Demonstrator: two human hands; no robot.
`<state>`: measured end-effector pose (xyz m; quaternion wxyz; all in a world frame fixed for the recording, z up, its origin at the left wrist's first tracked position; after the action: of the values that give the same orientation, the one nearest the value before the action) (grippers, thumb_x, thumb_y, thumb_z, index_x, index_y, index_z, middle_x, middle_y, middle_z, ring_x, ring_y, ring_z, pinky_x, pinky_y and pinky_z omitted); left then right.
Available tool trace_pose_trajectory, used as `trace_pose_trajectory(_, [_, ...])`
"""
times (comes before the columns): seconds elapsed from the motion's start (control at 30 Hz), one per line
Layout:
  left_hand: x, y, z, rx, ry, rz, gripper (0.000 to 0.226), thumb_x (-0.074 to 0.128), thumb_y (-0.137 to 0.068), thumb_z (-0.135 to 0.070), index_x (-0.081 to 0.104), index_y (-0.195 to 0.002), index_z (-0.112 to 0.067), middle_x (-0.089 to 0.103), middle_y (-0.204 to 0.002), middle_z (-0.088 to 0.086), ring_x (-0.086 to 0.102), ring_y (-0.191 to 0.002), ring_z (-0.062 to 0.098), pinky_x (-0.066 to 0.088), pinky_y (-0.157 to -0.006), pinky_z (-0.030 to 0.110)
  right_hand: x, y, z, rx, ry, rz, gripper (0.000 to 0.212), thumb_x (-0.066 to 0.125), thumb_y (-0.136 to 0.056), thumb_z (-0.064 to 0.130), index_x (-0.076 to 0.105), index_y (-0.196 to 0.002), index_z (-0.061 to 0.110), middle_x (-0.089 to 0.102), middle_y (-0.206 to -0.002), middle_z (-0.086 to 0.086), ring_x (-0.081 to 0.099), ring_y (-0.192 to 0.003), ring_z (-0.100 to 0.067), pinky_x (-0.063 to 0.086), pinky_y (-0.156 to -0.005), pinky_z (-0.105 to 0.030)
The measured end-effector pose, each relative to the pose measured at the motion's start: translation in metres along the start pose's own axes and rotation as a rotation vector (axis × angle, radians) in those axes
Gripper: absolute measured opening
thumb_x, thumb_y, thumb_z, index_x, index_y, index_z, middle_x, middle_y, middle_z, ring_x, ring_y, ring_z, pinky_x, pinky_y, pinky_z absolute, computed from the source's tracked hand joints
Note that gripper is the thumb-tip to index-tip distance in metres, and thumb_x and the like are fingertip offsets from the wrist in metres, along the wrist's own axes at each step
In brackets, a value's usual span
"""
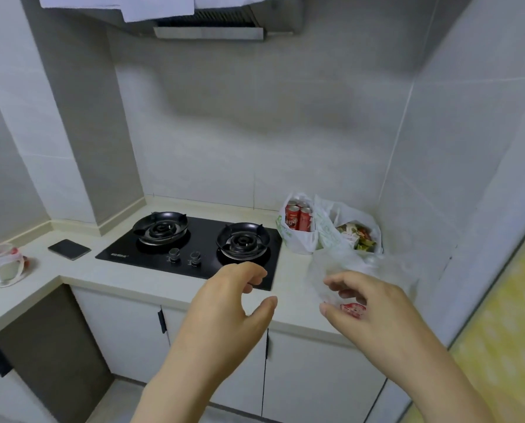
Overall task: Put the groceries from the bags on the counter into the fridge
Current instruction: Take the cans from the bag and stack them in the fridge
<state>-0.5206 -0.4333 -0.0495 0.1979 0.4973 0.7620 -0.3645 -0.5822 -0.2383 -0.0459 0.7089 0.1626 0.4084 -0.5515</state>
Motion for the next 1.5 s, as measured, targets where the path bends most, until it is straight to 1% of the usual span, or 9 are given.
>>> trace_pose_trajectory(0.27, [0.036,-0.078,0.022,0.024,0.021,0.05,0.029,0.064,-0.084,-0.034,0.06,-0.112,-0.033,0.058,-0.105,-0.023,0.053,-0.099,-0.008,0.047,-0.088,0.02,0.016,-0.075,-0.03,0.039,0.023,-0.001,0.031,0.067,-0.083,0.038,0.061,-0.114,0.039,0.059,-0.109,0.025,0.052,-0.104,0.009,0.042,-0.091,-0.014])
trace_pose_trajectory(0.5, [0.038,-0.168,0.059,0.03,0.054,0.05,0.032,0.064,-0.084,-0.035,0.06,-0.116,-0.032,0.058,-0.106,-0.02,0.054,-0.099,-0.006,0.048,-0.089,0.022,0.038,-0.163,-0.027,0.065,0.075,0.005,0.03,0.066,-0.084,0.041,0.06,-0.113,0.039,0.059,-0.111,0.023,0.053,-0.104,0.008,0.043,-0.093,-0.016])
trace_pose_trajectory(0.7, [0.045,-0.226,0.1,0.027,0.078,0.095,0.036,0.065,-0.085,-0.034,0.058,-0.12,-0.031,0.058,-0.11,-0.021,0.054,-0.102,-0.005,0.043,-0.087,0.013,0.066,-0.221,-0.025,0.101,0.078,0.021,0.031,0.066,-0.085,0.039,0.061,-0.115,0.037,0.059,-0.111,0.023,0.053,-0.103,0.007,0.043,-0.094,-0.017])
trace_pose_trajectory(0.83, [0.057,-0.25,0.12,0.008,0.076,0.144,0.036,0.064,-0.084,-0.036,0.058,-0.12,-0.032,0.058,-0.108,-0.021,0.054,-0.101,-0.006,0.046,-0.089,0.017,0.077,-0.251,-0.034,0.131,0.081,0.046,0.03,0.066,-0.085,0.037,0.061,-0.115,0.036,0.061,-0.111,0.021,0.053,-0.104,0.007,0.042,-0.092,-0.016])
trace_pose_trajectory(0.97, [0.068,-0.278,0.134,0.004,0.069,0.154,0.036,0.064,-0.085,-0.036,0.056,-0.121,-0.033,0.058,-0.11,-0.021,0.053,-0.1,-0.007,0.039,-0.081,0.005,0.084,-0.282,-0.046,0.152,0.064,0.041,0.03,0.067,-0.085,0.035,0.061,-0.114,0.036,0.062,-0.109,0.02,0.054,-0.103,0.006,0.043,-0.094,-0.019])
trace_pose_trajectory(1.1, [0.082,-0.308,0.139,-0.016,0.063,0.166,0.037,0.064,-0.085,-0.036,0.058,-0.121,-0.032,0.058,-0.111,-0.021,0.055,-0.101,-0.005,0.043,-0.083,0.01,0.09,-0.316,-0.062,0.157,0.048,0.052,0.031,0.068,-0.084,0.034,0.062,-0.114,0.035,0.062,-0.108,0.018,0.055,-0.103,0.004,0.044,-0.096,-0.022])
trace_pose_trajectory(1.23, [0.1,-0.341,0.144,-0.017,0.02,0.165,0.035,0.063,-0.085,-0.038,0.058,-0.119,-0.033,0.057,-0.109,-0.023,0.054,-0.098,-0.006,0.04,-0.078,0.005,0.092,-0.358,-0.083,0.139,0.023,0.063,0.031,0.069,-0.084,0.032,0.062,-0.114,0.034,0.062,-0.109,0.019,0.055,-0.103,0.004,0.044,-0.094,-0.021])
trace_pose_trajectory(1.37, [0.12,-0.382,0.14,-0.03,0.012,0.154,0.035,0.063,-0.085,-0.035,0.058,-0.12,-0.032,0.058,-0.112,-0.02,0.054,-0.101,-0.004,0.042,-0.086,0.01,0.091,-0.403,-0.109,0.114,-0.006,0.072,0.027,0.07,-0.083,0.032,0.063,-0.109,0.035,0.062,-0.104,0.024,0.055,-0.101,0.006,0.042,-0.084,-0.013])
trace_pose_trajectory(1.5, [0.148,-0.416,0.135,-0.07,0.02,0.155,0.034,0.063,-0.085,-0.035,0.057,-0.119,-0.032,0.058,-0.111,-0.021,0.055,-0.102,-0.003,0.048,-0.093,0.024,0.089,-0.439,-0.14,0.105,-0.019,0.095,0.027,0.07,-0.083,0.032,0.062,-0.109,0.036,0.062,-0.104,0.023,0.054,-0.099,0.009,0.041,-0.08,-0.009])
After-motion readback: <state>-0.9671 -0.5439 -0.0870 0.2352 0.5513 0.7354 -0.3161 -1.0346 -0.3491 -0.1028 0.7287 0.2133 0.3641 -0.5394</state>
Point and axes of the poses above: each hand's wrist, its own y-axis away from the middle knuckle, its own x-axis out of the palm, z = x × y, the point moved 1 cm from there along -y, towards the middle knuckle
